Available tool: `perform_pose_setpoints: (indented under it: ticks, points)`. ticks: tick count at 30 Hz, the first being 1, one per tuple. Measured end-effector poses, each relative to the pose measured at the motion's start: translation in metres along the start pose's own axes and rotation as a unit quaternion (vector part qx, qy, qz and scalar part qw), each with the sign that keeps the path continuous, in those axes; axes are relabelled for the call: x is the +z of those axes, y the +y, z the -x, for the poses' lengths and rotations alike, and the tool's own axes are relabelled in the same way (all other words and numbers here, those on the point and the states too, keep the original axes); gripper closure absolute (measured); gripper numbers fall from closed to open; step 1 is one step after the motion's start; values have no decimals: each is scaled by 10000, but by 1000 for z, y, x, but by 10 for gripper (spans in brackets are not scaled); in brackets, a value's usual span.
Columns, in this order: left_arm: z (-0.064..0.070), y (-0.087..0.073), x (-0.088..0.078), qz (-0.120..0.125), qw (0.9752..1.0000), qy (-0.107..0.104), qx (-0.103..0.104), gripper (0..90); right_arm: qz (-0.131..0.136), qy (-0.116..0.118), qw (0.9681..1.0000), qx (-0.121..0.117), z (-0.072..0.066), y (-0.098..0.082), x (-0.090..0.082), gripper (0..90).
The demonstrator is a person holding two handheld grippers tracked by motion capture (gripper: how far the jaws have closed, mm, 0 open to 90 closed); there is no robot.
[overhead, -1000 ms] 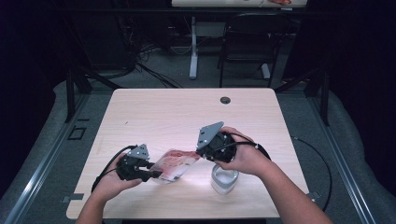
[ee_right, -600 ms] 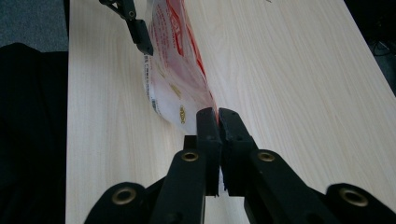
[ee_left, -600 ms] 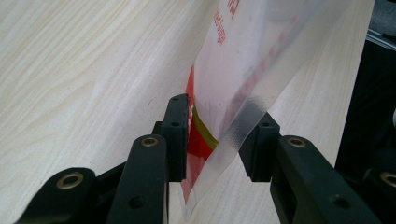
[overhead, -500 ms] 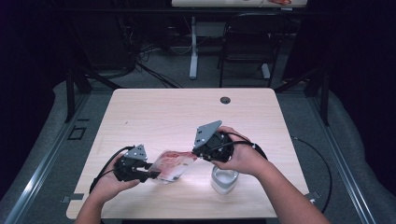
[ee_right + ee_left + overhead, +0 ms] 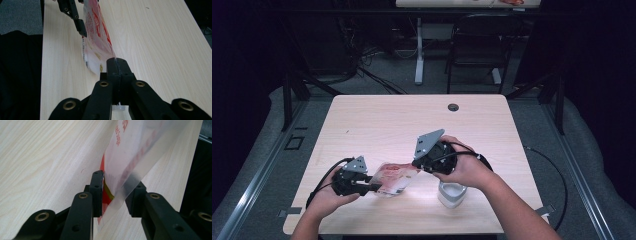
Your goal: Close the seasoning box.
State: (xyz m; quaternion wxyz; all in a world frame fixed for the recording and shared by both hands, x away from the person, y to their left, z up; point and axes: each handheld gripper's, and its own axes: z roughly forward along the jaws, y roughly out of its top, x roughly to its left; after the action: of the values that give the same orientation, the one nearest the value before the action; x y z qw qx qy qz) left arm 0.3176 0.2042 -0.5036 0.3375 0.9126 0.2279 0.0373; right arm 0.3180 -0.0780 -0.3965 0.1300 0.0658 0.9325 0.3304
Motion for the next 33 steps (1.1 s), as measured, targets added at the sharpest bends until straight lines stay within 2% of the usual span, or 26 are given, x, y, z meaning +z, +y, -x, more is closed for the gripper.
perform_pose_setpoints:
  ticks: [14,18,20,22,23,27,33]
  points:
    - [2,5,9,-4,9999,131,67,760,13,-89,9999,-92,0,7,-3,900]
    - [1,6,16,-5,10000,67,-13,754,47,-119,9999,-110,0,10,-5,900]
    - [1,5,20,-88,10000,31,-15,746,-7,-133,9998,-114,0,11,-2,900]
    - [1,4,20,-104,9999,24,-11,737,21,-143,9999,-87,0,11,0,892]
    - [-1,2,18,-11,9999,34,-125,720,52,-123,9999,-68,1,12,0,881]
    - [-5,-1,12,103,9997,-7,-238,688,118,-93,9999,-29,2,12,2,867]
    - [-5,-3,10,120,9996,17,-256,672,164,-64,9998,-3,2,14,4,852]
